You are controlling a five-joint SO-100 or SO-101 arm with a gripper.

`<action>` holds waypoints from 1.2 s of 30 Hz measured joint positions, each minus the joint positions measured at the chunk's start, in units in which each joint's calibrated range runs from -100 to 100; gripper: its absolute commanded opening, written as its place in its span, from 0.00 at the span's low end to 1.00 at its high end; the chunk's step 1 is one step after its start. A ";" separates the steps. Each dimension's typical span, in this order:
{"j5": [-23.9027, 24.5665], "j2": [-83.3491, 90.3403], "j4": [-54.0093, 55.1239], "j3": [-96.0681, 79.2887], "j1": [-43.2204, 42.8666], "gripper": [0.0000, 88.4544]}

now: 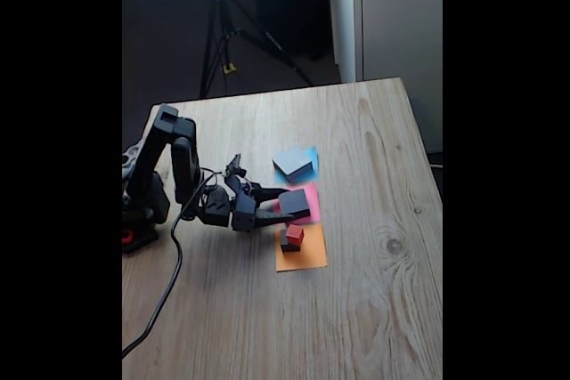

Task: Tower of hanoi

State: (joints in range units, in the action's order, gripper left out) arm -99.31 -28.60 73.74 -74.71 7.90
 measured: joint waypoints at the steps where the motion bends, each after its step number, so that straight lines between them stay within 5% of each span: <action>1: 0.00 1.37 -1.12 -0.70 -0.10 0.19; 19: 2.95 39.16 -43.39 -0.61 -1.45 0.19; 36: 9.90 62.33 -128.90 46.94 -5.99 0.18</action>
State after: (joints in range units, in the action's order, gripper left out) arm -89.41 33.73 -55.16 -27.77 1.91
